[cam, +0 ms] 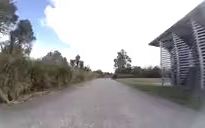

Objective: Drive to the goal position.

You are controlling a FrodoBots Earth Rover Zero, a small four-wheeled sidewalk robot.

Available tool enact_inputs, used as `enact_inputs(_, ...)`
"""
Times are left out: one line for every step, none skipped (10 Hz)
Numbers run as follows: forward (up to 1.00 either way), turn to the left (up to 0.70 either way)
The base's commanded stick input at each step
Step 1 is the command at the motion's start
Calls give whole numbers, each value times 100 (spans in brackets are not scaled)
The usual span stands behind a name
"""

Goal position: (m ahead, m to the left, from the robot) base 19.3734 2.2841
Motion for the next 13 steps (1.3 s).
enact_inputs(85, 0)
enact_inputs(85, 0)
enact_inputs(85, 0)
enact_inputs(85, 0)
enact_inputs(85, 0)
enact_inputs(85, 0)
enact_inputs(85, 0)
enact_inputs(85, 0)
enact_inputs(85, 0)
enact_inputs(85, 0)
enact_inputs(85, 0)
enact_inputs(85, 0)
enact_inputs(85, 0)
